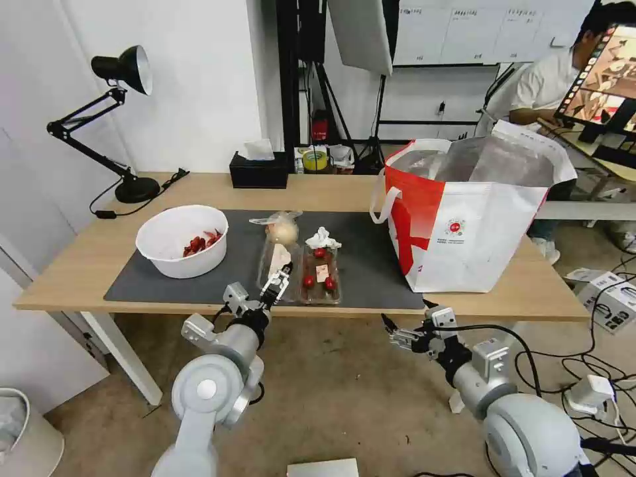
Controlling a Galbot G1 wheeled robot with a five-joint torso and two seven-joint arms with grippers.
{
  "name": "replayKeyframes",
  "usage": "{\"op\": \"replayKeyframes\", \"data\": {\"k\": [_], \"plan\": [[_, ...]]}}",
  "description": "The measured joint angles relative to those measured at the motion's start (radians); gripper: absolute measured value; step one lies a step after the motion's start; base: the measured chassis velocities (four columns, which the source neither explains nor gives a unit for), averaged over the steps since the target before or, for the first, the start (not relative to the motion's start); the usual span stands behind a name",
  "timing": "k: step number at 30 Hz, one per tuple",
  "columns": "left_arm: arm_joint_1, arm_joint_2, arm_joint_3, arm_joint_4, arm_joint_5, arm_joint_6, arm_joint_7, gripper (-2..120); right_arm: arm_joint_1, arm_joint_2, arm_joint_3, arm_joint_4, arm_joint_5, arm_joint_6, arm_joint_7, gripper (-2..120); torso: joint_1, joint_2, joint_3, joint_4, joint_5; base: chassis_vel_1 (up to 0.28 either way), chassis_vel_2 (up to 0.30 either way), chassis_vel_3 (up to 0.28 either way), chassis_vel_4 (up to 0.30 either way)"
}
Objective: Pick up the trash from the table and place it into the takeout bag.
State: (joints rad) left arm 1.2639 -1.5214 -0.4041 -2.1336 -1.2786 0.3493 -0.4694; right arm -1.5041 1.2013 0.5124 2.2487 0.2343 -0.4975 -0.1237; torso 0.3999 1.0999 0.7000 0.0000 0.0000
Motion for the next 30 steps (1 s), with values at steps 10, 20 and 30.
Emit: {"op": "replayKeyframes", "data": {"k": [10, 20, 30], "plan": [[-0.021, -0.011, 0.001, -0.002, 0.0, -0.002, 0.013, 100, -0.016, 0.017, -0.001, 0.013, -0.014, 0.0, 0.0, 100, 0.0, 0.0, 0.0, 0.0, 0.0, 0.0, 0.0, 0.0, 0.0], [-0.02, -0.012, 0.009, -0.016, -0.018, -0.002, 0.022, 100, -0.02, 0.035, 0.0, 0.017, -0.025, 0.001, -0.001, 100, 0.0, 0.0, 0.0, 0.0, 0.0, 0.0, 0.0, 0.0, 0.0], [-0.018, 0.003, 0.056, -0.016, -0.014, -0.003, 0.045, 100, -0.038, 0.036, 0.015, 0.021, -0.026, 0.004, 0.003, 100, 0.0, 0.0, 0.0, 0.0, 0.0, 0.0, 0.0, 0.0, 0.0]]}}
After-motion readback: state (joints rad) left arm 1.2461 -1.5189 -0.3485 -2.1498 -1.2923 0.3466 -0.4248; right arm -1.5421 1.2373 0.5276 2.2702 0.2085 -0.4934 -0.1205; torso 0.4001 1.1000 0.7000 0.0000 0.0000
